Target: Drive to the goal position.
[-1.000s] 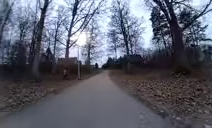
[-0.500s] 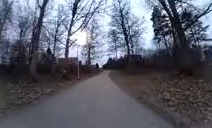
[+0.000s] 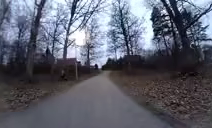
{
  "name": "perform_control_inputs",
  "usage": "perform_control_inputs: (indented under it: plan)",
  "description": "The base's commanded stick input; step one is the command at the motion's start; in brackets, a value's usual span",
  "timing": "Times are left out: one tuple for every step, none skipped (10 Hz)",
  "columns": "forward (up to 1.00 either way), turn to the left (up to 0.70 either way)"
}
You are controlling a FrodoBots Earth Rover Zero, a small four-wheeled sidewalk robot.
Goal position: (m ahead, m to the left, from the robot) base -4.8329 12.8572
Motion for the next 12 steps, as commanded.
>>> perform_control_inputs:
  plan:
    - [0.70,0.00]
    - [0.70,0.00]
    - [0.70,0.00]
    - [0.70,0.00]
    - [0.70,0.00]
    - [0.70,0.00]
    - [0.70,0.00]
    - [0.70,0.00]
    - [0.70,0.00]
    - [0.70,0.00]
    - [0.70,0.00]
    - [0.70,0.00]
